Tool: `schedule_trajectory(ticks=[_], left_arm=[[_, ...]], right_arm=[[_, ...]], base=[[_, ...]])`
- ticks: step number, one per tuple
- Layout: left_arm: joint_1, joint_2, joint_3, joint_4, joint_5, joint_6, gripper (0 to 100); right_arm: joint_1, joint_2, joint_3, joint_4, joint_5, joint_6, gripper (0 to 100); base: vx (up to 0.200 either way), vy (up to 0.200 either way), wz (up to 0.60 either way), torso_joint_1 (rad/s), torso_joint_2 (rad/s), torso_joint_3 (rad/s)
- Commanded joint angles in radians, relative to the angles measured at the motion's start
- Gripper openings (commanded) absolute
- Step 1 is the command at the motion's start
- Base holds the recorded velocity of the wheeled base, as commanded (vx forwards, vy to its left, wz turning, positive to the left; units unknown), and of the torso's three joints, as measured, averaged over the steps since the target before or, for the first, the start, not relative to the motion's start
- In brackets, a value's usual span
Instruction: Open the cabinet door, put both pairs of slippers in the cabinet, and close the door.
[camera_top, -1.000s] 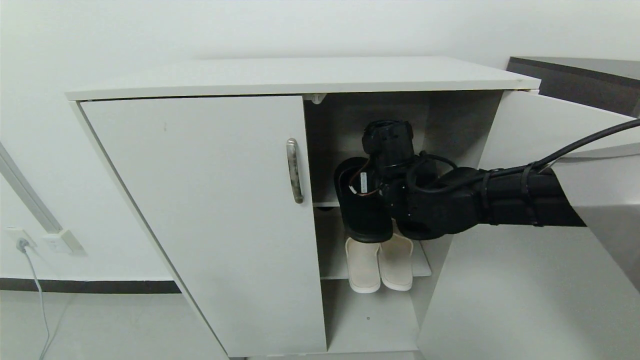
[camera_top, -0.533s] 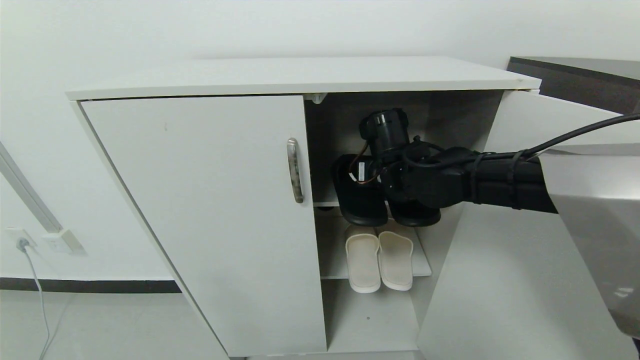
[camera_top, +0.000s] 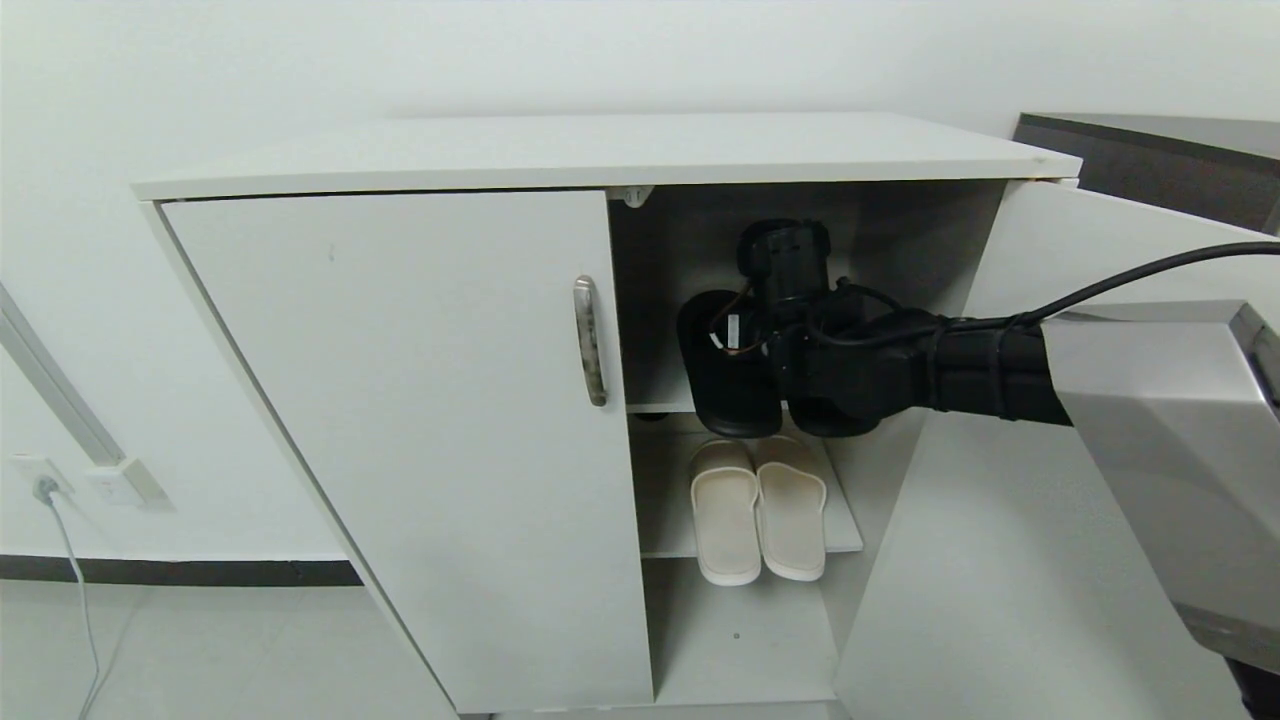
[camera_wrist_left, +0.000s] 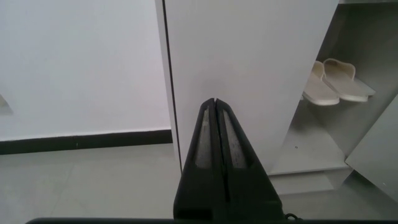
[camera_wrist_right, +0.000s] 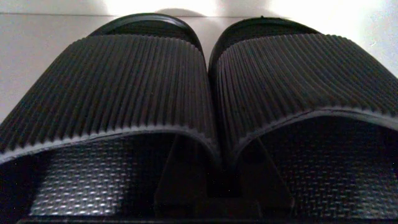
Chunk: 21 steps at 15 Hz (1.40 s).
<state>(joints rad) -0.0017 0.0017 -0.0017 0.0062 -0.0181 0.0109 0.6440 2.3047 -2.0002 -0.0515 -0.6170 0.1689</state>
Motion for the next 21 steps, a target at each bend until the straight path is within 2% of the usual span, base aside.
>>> schedule_trajectory(ticks=[1, 11, 12, 17, 21], left_arm=[[0.0, 0.0, 0.0, 0.0, 0.0, 0.0, 0], [0.0, 0.0, 0.0, 0.0, 0.0, 0.001, 0], [0.0, 0.0, 0.0, 0.0, 0.0, 0.001, 0], [0.0, 0.0, 0.0, 0.0, 0.001, 0.0, 0], [0.0, 0.0, 0.0, 0.0, 0.001, 0.0, 0]], right_arm=[[-0.006, 0.002, 0.0, -0.001, 0.0, 0.0, 0], [-0.029, 0.018, 0.0, -0.01, -0.001, -0.017, 0], [-0.029, 0.019, 0.0, -0.01, -0.001, -0.023, 100], [-0.011, -0.004, 0.0, 0.035, -0.038, -0.023, 100], [0.025, -0.082, 0.101, 0.033, -0.05, -0.016, 100]], base=[[0.0, 0.0, 0.0, 0.0, 0.0, 0.0], [0.0, 0.0, 0.0, 0.0, 0.0, 0.0], [0.0, 0.0, 0.0, 0.0, 0.0, 0.0], [0.0, 0.0, 0.0, 0.0, 0.0, 0.0], [0.0, 0.0, 0.0, 0.0, 0.0, 0.0]])
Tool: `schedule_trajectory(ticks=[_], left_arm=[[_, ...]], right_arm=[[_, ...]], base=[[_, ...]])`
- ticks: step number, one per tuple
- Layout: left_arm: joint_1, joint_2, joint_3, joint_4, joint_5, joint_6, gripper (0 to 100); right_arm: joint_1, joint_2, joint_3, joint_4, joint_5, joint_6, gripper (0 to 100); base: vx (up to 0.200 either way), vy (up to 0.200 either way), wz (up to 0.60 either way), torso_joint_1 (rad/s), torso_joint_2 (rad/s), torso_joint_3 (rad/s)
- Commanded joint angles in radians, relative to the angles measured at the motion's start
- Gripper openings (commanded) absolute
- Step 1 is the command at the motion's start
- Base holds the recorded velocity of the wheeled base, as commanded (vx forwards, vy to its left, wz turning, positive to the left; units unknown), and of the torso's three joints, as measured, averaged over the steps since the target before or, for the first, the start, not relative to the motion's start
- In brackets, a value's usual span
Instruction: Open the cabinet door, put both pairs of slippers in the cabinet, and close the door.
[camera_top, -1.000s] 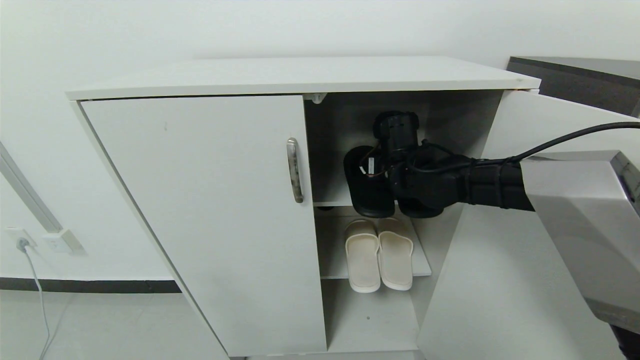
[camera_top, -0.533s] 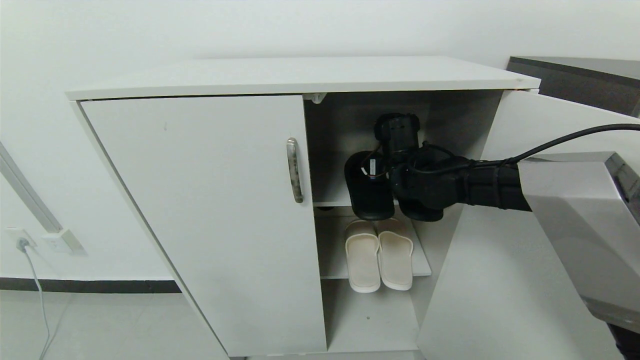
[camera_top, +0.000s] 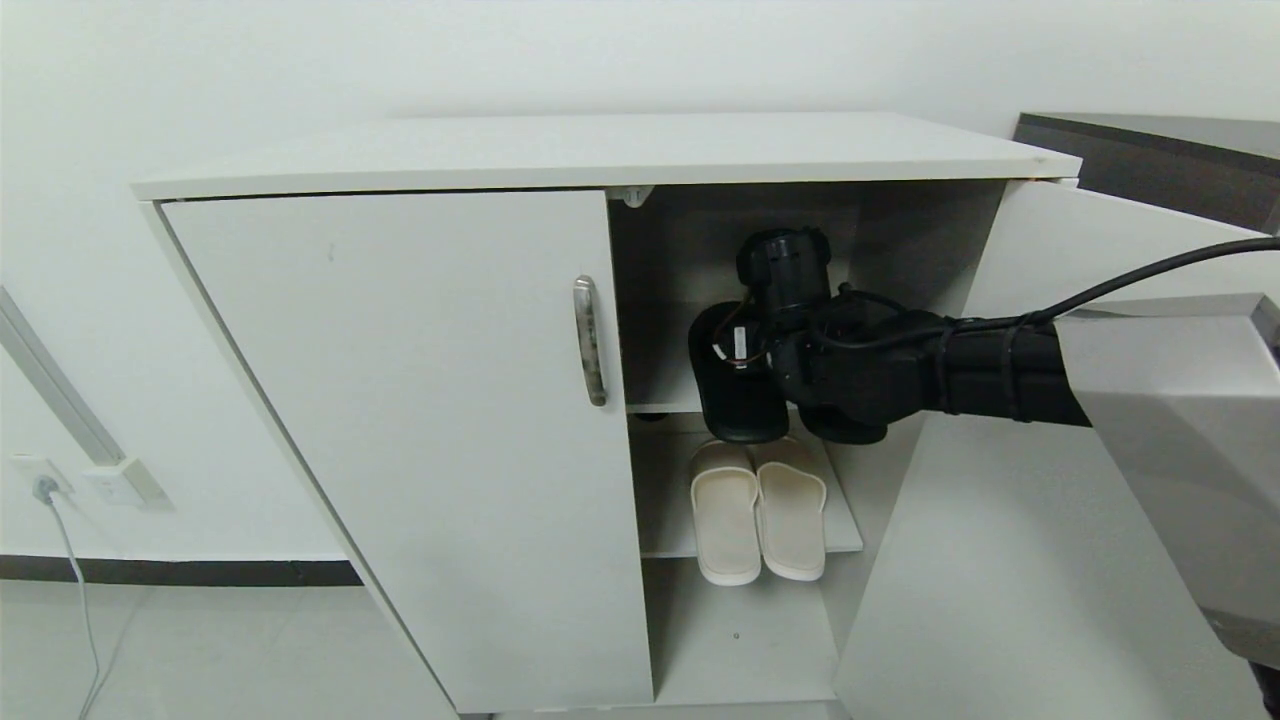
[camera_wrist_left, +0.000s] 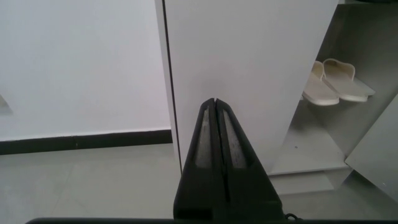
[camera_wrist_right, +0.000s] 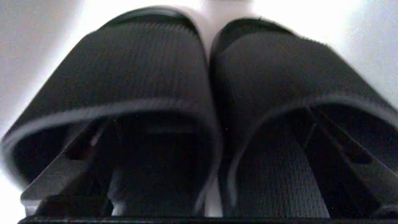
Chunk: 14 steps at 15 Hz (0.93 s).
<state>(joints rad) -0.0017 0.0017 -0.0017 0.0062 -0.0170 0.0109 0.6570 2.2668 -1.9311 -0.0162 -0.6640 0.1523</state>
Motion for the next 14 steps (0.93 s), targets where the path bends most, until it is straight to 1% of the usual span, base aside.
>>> schedule_trajectory(ticks=[1, 3, 7, 10, 11, 12, 14], left_arm=[[0.0, 0.0, 0.0, 0.0, 0.0, 0.0, 0], [0.0, 0.0, 0.0, 0.0, 0.0, -0.002, 0], [0.0, 0.0, 0.0, 0.0, 0.0, 0.0, 0], [0.0, 0.0, 0.0, 0.0, 0.0, 0.0, 0], [0.0, 0.0, 0.0, 0.0, 0.0, -0.002, 0], [0.0, 0.0, 0.0, 0.0, 0.0, 0.0, 0], [0.0, 0.0, 0.0, 0.0, 0.0, -0.002, 0]], right_arm=[[0.015, -0.058, 0.053, -0.002, -0.017, 0.001, 100], [0.024, -0.093, 0.106, -0.005, -0.034, 0.004, 100], [0.061, -0.205, 0.265, -0.025, -0.029, 0.006, 100], [0.125, -0.374, 0.497, -0.097, -0.008, 0.032, 100], [0.15, -0.434, 0.583, -0.136, 0.032, 0.032, 100], [0.159, -0.458, 0.618, -0.163, 0.054, 0.032, 100], [0.207, -0.578, 0.831, -0.344, 0.132, 0.023, 100]], base=[[0.0, 0.0, 0.0, 0.0, 0.0, 0.0], [0.0, 0.0, 0.0, 0.0, 0.0, 0.0], [0.0, 0.0, 0.0, 0.0, 0.0, 0.0], [0.0, 0.0, 0.0, 0.0, 0.0, 0.0], [0.0, 0.0, 0.0, 0.0, 0.0, 0.0], [0.0, 0.0, 0.0, 0.0, 0.0, 0.0], [0.0, 0.0, 0.0, 0.0, 0.0, 0.0]])
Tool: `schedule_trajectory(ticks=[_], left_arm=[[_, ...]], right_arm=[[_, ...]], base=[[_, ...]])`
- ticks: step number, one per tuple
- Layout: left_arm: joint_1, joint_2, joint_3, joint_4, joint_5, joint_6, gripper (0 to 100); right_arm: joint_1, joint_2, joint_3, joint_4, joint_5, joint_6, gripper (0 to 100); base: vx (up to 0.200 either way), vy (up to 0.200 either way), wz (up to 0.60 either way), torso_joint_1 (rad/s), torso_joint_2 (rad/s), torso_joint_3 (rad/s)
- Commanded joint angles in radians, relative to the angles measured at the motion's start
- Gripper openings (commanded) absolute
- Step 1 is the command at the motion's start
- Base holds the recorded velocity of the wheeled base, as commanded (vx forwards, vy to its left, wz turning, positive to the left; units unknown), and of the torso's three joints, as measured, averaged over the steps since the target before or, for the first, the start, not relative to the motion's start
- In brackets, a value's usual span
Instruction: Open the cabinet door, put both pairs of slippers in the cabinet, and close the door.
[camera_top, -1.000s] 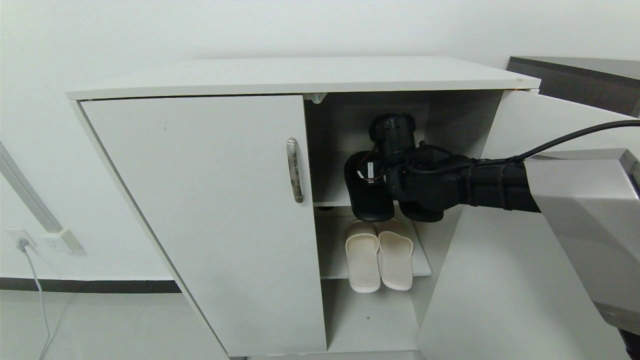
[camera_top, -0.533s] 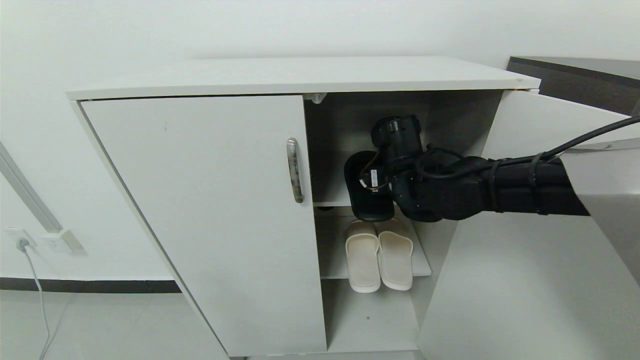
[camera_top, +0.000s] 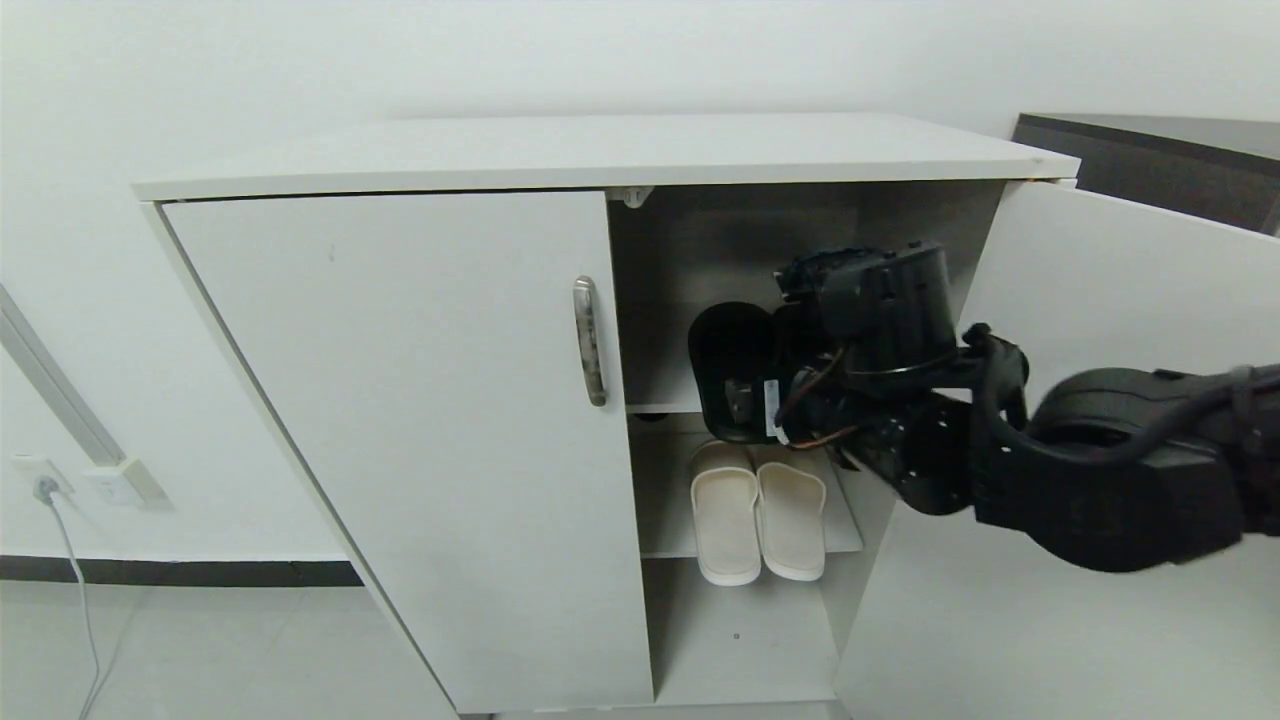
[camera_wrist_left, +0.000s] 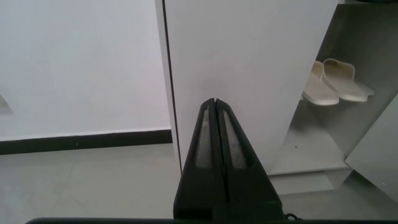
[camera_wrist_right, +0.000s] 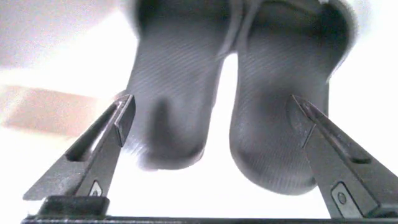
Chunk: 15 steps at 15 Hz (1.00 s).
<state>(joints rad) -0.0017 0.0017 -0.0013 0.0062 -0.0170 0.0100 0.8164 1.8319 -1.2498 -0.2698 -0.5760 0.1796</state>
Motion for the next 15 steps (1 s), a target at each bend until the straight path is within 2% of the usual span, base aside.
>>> schedule_trajectory(ticks=[1, 3, 4, 5, 14, 15], left_arm=[[0.0, 0.0, 0.0, 0.0, 0.0, 0.001, 0], [0.0, 0.0, 0.0, 0.0, -0.001, 0.001, 0], [0.0, 0.0, 0.0, 0.0, -0.001, 0.002, 0], [0.0, 0.0, 0.0, 0.0, -0.001, 0.002, 0], [0.0, 0.0, 0.0, 0.0, -0.001, 0.002, 0], [0.0, 0.0, 0.0, 0.0, -0.001, 0.002, 0]], right_arm=[[0.064, -0.181, 0.227, -0.147, 0.07, -0.006, 100], [0.072, -0.224, 0.325, -0.221, 0.107, -0.008, 100], [0.072, -0.224, 0.331, -0.23, 0.107, -0.009, 100], [0.072, -0.226, 0.334, -0.236, 0.105, -0.009, 0], [0.089, -0.22, 0.351, -0.236, 0.1, -0.009, 0], [0.089, -0.22, 0.351, -0.236, 0.1, -0.009, 0]], base=[[0.0, 0.0, 0.0, 0.0, 0.0, 0.0], [0.0, 0.0, 0.0, 0.0, 0.0, 0.0], [0.0, 0.0, 0.0, 0.0, 0.0, 0.0], [0.0, 0.0, 0.0, 0.0, 0.0, 0.0], [0.0, 0.0, 0.0, 0.0, 0.0, 0.0], [-0.2, 0.0, 0.0, 0.002, 0.0, 0.002]])
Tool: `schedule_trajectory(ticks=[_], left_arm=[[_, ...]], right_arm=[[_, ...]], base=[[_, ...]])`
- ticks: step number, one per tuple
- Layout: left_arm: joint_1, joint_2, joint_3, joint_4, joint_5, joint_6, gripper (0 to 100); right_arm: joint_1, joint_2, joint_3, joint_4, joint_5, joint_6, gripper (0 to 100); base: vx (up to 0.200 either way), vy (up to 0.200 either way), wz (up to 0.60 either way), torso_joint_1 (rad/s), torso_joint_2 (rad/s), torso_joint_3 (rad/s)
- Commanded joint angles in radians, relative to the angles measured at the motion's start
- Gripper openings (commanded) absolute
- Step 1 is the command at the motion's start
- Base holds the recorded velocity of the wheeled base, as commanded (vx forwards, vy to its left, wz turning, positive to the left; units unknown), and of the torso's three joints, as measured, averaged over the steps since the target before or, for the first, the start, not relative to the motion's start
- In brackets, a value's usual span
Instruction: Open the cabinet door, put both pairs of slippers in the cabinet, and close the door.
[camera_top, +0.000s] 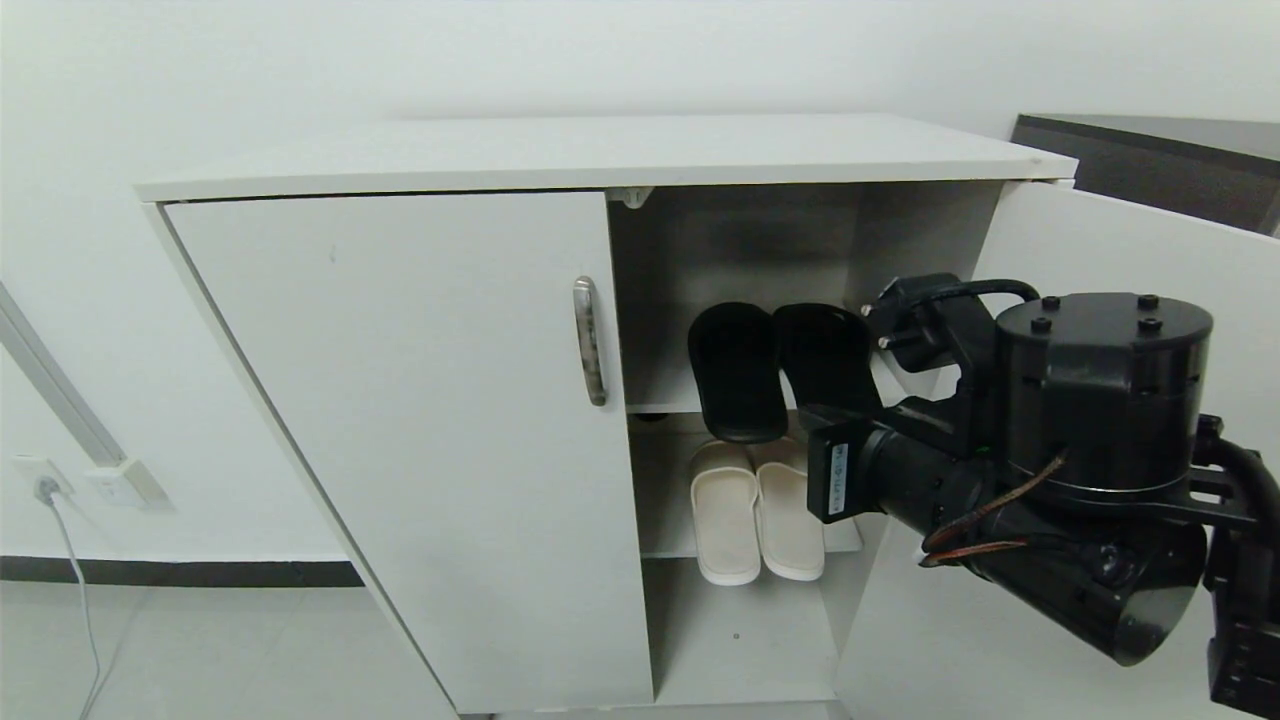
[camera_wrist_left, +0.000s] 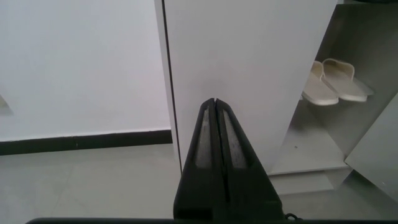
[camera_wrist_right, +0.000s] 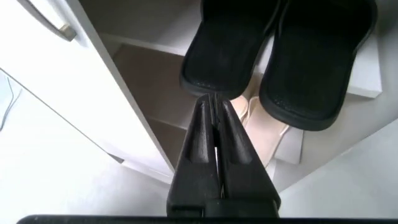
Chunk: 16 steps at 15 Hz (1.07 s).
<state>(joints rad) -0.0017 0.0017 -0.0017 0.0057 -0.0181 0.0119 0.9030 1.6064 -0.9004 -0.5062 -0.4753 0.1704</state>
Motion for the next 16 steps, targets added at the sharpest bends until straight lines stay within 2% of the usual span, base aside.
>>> schedule_trajectory(ticks=[1, 16], left_arm=[[0.0, 0.0, 0.0, 0.0, 0.0, 0.0, 0], [0.0, 0.0, 0.0, 0.0, 0.0, -0.001, 0]], right_arm=[[0.004, 0.006, 0.002, 0.0, 0.0, 0.0, 0], [0.004, 0.043, 0.018, -0.002, 0.006, 0.001, 0]], base=[[-0.2, 0.0, 0.0, 0.007, 0.01, 0.007], [-0.2, 0.0, 0.0, 0.002, 0.0, 0.002]])
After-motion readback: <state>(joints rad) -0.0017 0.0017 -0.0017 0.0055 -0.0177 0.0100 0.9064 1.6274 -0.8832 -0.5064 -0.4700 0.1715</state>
